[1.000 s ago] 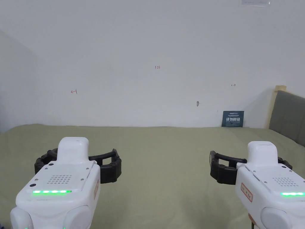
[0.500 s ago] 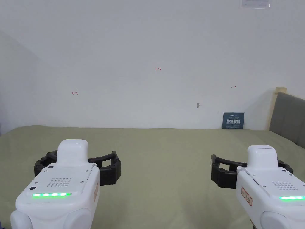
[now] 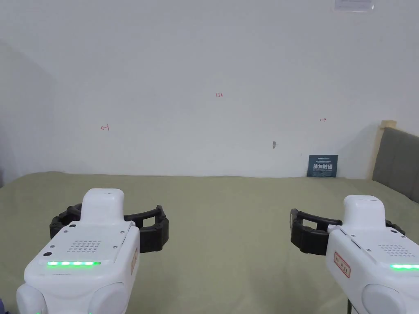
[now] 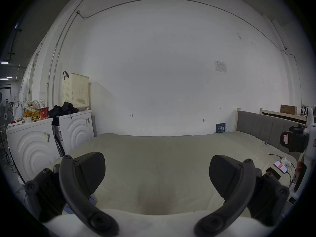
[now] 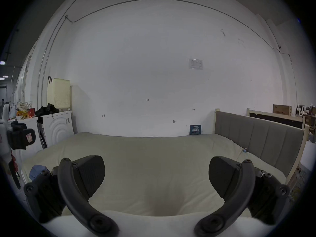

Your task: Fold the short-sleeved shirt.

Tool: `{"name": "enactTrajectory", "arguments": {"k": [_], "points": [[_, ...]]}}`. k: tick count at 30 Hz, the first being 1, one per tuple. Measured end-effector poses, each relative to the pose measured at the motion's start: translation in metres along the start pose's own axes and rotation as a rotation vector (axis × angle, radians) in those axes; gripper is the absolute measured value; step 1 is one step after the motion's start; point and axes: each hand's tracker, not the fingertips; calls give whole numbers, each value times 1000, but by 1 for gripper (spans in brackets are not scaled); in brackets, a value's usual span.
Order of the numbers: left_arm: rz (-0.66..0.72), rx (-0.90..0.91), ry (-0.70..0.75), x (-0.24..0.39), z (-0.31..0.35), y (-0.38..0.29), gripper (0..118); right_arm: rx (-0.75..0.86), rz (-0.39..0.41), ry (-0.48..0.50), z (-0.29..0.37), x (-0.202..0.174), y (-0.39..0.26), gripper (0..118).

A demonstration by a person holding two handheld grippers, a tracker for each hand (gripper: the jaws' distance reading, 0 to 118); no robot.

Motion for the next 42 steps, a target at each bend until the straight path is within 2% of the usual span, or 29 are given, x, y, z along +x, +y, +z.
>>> {"name": "enactTrajectory", "arguments": {"k": [3, 6, 11, 14, 22, 29, 33, 35, 42], "points": [[-1, -5, -2, 0, -1, 0, 118, 3, -24, 3, 2, -1, 5, 118], [0, -14, 5, 0, -2, 1, 118, 7, -29, 45, 3, 1, 10, 118], [48, -39, -2, -2, -2, 0, 118, -57, -38, 22, -2, 2, 15, 118], [41, -38, 1, -1, -2, -2, 118, -71, -60, 51, -2, 8, 13, 118], [36, -48, -1, 0, -1, -1, 118, -101, -60, 25, -4, 12, 14, 118], [20, -42, -1, 1, 1, 1, 118, -97, -78, 39, -1, 14, 19, 118], [21, -46, 1, 1, 0, 1, 118, -113, -59, 28, -2, 13, 20, 118], [23, -50, 1, 1, -1, 1, 118, -121, -75, 45, -3, 14, 20, 118], [12, -51, -5, 2, 0, 0, 118, -149, -120, 11, -5, 22, 23, 118]]}}
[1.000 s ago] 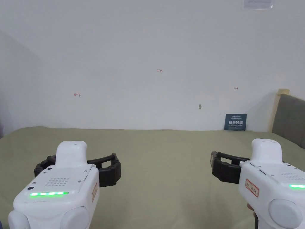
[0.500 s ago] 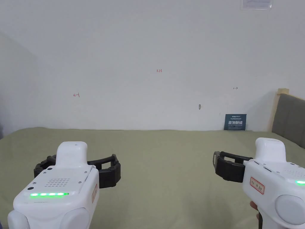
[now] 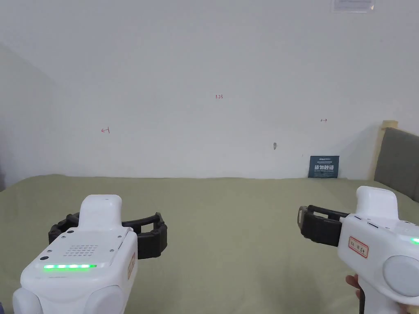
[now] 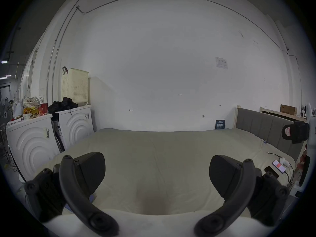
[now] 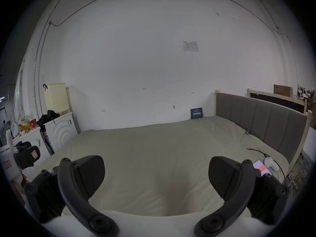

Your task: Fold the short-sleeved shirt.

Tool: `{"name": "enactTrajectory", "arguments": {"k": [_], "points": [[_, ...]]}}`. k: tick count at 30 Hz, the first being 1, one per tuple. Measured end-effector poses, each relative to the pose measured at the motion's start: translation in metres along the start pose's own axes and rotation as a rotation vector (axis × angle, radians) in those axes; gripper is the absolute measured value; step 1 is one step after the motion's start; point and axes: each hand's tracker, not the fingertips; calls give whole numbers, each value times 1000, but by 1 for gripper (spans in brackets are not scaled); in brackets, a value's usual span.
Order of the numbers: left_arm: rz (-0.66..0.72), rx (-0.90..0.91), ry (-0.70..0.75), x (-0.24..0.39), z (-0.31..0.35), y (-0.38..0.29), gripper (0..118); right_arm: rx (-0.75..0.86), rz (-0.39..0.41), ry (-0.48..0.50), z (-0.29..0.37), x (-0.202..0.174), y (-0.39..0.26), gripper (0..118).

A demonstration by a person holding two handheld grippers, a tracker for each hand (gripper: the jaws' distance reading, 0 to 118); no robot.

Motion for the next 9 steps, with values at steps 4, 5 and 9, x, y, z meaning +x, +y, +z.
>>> {"name": "enactTrajectory", "arguments": {"k": [4, 5, 9], "points": [[2, 5, -2, -1, 1, 3, 118, 6, -12, -9, 1, 5, 2, 118], [3, 7, -1, -1, 1, 3, 118, 11, -11, 13, 2, 6, 2, 118], [9, 14, -3, -2, 1, 6, 118, 57, 35, 26, 8, 2, -3, 118]]}}
